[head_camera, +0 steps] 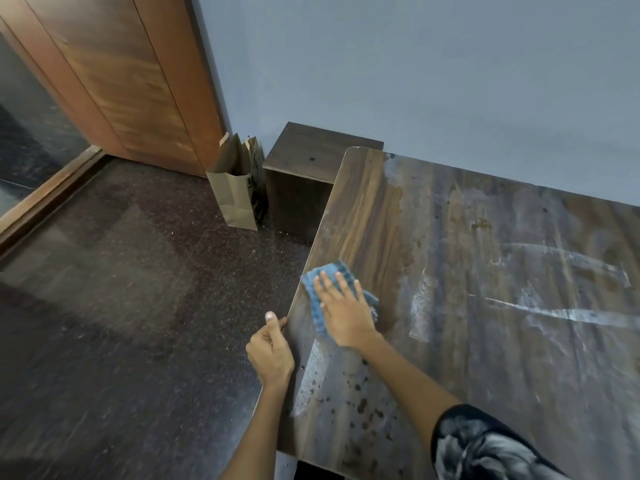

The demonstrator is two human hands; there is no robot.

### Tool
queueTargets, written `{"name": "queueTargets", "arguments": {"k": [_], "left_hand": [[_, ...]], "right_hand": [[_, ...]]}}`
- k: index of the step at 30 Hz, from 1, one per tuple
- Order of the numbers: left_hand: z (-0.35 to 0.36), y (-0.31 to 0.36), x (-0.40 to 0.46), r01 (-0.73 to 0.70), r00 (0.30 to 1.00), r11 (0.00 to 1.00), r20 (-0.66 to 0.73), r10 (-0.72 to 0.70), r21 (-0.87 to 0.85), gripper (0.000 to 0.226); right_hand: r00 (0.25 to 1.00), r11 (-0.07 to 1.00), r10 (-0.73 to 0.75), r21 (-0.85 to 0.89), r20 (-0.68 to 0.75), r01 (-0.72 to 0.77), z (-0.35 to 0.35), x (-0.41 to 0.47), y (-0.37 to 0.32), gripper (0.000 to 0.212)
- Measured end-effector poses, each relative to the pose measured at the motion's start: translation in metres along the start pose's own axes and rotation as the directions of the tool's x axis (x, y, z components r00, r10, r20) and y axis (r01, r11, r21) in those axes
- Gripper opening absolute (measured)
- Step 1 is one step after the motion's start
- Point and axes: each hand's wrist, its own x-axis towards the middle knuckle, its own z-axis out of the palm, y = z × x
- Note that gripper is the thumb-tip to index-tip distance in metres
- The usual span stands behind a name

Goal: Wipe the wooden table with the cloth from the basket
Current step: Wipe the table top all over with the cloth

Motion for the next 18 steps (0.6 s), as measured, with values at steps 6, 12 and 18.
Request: {"name": "queueTargets", "arguments": {"k": [6, 12, 18], "left_hand": [[-0.021, -0.008, -0.017, -0.018, 1.000, 0.999, -0.010, 0.019, 0.050, 0.080], [-0.029, -0.008, -0.023, -0.027, 0.999, 0.997, 0.019, 0.026, 0.070, 0.081], [-0.029, -0.012, -0.014, 0.031, 0.997, 0.999, 0.065, -0.033, 0.042, 0.072]], "right_hand": [[0.966, 0.966, -0.258, -0.012, 0.028, 0.258, 0.025, -0.070, -0.013, 0.050], [0.994, 0.995, 0.097, -0.027, 0.043, -0.096, 0.010, -0.058, 0.039, 0.057], [0.995, 0.996, 0.094, 0.001, 0.030, -0.094, 0.004, -0.015, -0.025, 0.066]]}}
